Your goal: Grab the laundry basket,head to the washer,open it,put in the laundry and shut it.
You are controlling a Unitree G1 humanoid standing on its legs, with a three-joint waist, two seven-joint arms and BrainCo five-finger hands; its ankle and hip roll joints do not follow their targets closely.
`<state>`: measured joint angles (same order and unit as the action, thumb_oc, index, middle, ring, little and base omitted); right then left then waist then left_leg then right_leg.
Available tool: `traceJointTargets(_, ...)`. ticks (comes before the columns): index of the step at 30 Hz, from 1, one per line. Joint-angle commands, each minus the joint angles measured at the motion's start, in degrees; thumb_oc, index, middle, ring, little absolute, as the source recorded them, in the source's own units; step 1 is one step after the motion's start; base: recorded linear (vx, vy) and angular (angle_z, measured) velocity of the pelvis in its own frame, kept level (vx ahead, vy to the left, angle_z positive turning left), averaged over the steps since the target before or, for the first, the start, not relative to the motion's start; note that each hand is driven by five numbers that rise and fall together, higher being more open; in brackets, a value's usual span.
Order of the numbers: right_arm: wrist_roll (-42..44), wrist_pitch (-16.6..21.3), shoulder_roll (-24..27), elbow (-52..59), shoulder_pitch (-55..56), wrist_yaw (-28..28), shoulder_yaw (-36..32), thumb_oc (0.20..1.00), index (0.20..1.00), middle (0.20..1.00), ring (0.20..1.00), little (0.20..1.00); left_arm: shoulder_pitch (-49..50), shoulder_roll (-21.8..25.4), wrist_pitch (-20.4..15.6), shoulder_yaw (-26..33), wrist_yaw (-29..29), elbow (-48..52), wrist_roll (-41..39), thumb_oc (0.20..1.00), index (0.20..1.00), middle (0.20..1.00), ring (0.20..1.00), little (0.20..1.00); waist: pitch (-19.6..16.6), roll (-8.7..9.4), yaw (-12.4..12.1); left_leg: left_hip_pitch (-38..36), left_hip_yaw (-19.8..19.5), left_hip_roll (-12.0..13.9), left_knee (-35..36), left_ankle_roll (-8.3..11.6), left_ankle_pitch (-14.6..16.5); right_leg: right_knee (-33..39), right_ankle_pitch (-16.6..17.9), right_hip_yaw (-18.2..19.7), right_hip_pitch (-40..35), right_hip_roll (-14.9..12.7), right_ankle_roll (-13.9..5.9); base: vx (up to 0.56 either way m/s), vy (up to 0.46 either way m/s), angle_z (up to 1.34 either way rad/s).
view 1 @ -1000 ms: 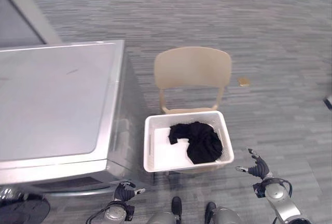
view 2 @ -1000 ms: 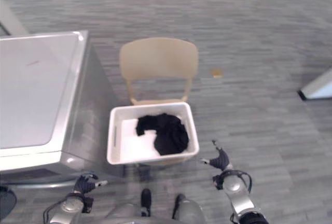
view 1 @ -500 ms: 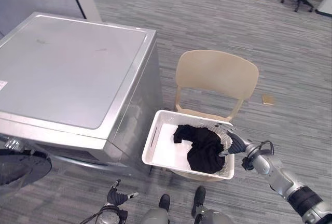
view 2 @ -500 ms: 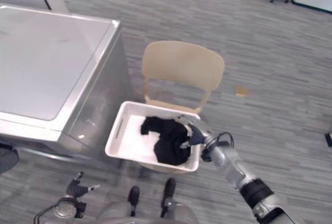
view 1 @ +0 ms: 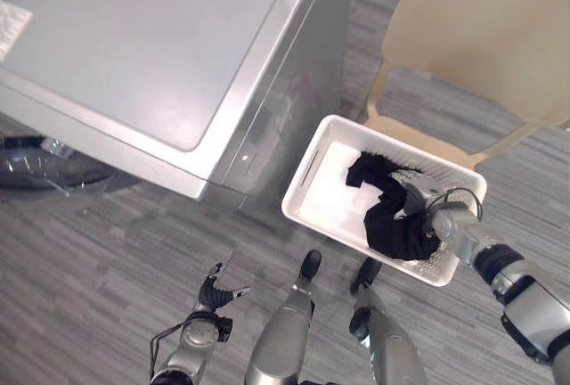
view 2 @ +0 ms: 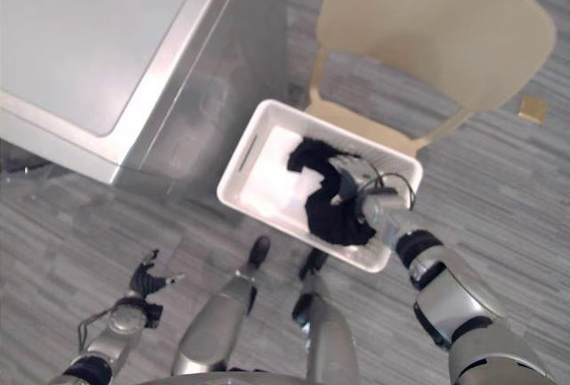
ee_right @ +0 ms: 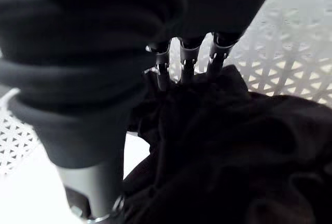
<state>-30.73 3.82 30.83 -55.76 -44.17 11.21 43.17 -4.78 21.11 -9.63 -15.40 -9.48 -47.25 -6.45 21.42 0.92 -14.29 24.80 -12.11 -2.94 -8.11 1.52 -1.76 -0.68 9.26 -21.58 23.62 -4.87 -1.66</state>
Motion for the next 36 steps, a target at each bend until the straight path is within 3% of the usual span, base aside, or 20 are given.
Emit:
traceJointTargets(1, -2.5, -2.9, -0.2, -4.8, -1.2, 2.1, 1.9, 1.000, 1.000, 1.000, 1.000, 1.000, -3.0, 2.2, -2.5, -1.3, -2.0, 2.3, -2.5, 1.000, 1.000, 1.000, 1.000, 1.000, -0.8, -1.88, -1.3, -0.8, 2.5, -1.2, 8.3, 1.04, -4.1, -10.0, -14.3, 1.0, -0.8, -1.8, -3.19, 0.05, -0.077, 0.36)
traceJointTargets(5, -1.3, -3.9, -1.7, -7.9, -1.3, 3.1, 0.5, 1.000, 1.000, 1.000, 1.000, 1.000, -4.6, 1.9, -2.5, -2.8, -2.1, 3.2, -2.8, 1.000, 1.000, 1.000, 1.000, 1.000, -0.2, -2.63, -1.7, -0.4, 1.7, -1.4, 9.8, 1.49, -5.4, -9.9, -14.6, 0.1, -0.1, -1.8, -3.08, -0.02, -0.036, 0.13)
traceJointTargets(6, -0.3, -4.0, -2.2, -8.0, -0.8, 3.1, -0.3, 0.937, 0.937, 0.937, 0.937, 0.937, -5.0, 1.8, -2.4, -3.1, -2.3, 3.7, -2.8, 1.000, 1.000, 1.000, 1.000, 1.000, -0.1, -2.79, -1.7, -0.5, 1.4, -1.5, 10.3, 1.68, -5.6, -9.9, -14.7, -0.2, -0.2, -1.8, -3.07, 0.00, -0.038, 0.10)
traceJointTargets(7, 0.6, -4.0, -2.4, -7.1, -0.5, 3.1, -0.9, 0.558, 0.558, 0.558, 0.558, 0.558, -5.3, 1.7, -2.4, -3.2, -2.4, 4.1, -2.9, 1.000, 1.000, 1.000, 1.000, 1.000, -0.1, -2.77, -1.6, -0.7, 1.3, -1.5, 10.6, 1.76, -5.8, -9.9, -14.7, -0.4, -0.3, -1.7, -3.03, 0.01, -0.028, 0.13)
traceJointTargets(8, 0.6, -4.0, -2.4, -7.0, -0.5, 3.1, -0.9, 0.454, 0.454, 0.454, 0.454, 0.454, -5.2, 1.7, -2.4, -3.3, -2.4, 4.2, -2.9, 1.000, 1.000, 1.000, 1.000, 1.000, 0.0, -2.78, -1.6, -0.7, 1.2, -1.5, 10.6, 1.77, -5.8, -9.9, -14.7, -0.4, -0.3, -1.7, -3.03, 0.01, -0.034, 0.14)
traceJointTargets(9, 5.0, -3.6, -3.0, -1.6, 1.2, 3.7, -3.9, 0.200, 0.200, 0.200, 0.200, 0.200, -5.3, 1.0, -2.2, -3.1, -2.8, 4.4, -3.0, 1.000, 1.000, 1.000, 1.000, 1.000, -0.2, -1.96, -0.8, -1.7, 1.2, -1.5, 11.5, 1.80, -5.7, -9.4, -14.5, -0.1, -1.2, -1.5, -3.03, 0.01, -0.020, 0.11)
traceJointTargets(17, 9.7, -1.5, -2.3, 16.4, 9.6, 5.0, -11.7, 0.200, 0.200, 0.200, 0.200, 0.200, -2.3, 0.3, -1.1, -0.9, -1.9, 6.8, -2.3, 1.000, 1.000, 1.000, 1.000, 1.000, -1.1, 0.87, 1.3, -6.0, 2.5, -1.1, 11.9, 1.12, -5.5, -6.1, -11.8, 0.5, -6.5, -0.6, -3.11, -0.02, 0.005, 0.03)
traceJointTargets(27, 16.8, 1.7, -3.0, 30.5, 23.0, 4.0, -22.9, 0.200, 0.200, 0.200, 0.200, 0.200, 1.5, 0.4, 0.1, 2.1, -0.7, 8.0, 0.0, 1.000, 1.000, 1.000, 1.000, 1.000, -4.4, 1.58, 4.0, -11.6, 3.1, -1.1, 12.8, 0.50, -4.1, -4.6, -12.3, 0.4, -12.3, -0.5, -3.51, 0.04, 0.010, -0.06)
traceJointTargets(31, 24.1, 3.4, -5.1, 34.9, 28.5, 2.6, -27.9, 0.200, 0.200, 0.200, 0.200, 0.200, 3.7, 0.4, 0.7, 3.3, -0.2, 8.5, 0.5, 1.000, 1.000, 1.000, 1.000, 1.000, -6.2, 1.97, 5.0, -13.9, 3.4, -1.1, 13.0, 0.10, -3.2, -3.7, -12.4, 0.7, -14.8, -0.3, -3.67, 0.07, 0.024, -0.02)
traceJointTargets(36, 39.7, 5.9, -9.4, 42.2, 33.7, -2.0, -32.7, 0.200, 0.200, 0.200, 0.200, 0.200, 7.1, 0.2, 1.4, 5.3, 0.9, 10.1, -0.2, 1.000, 1.000, 1.000, 1.000, 1.000, -9.2, 2.22, 6.1, -17.1, 4.7, -1.0, 12.9, -0.57, -1.8, -2.4, -12.1, 2.2, -18.0, 0.1, -3.97, 0.07, 0.051, -0.12)
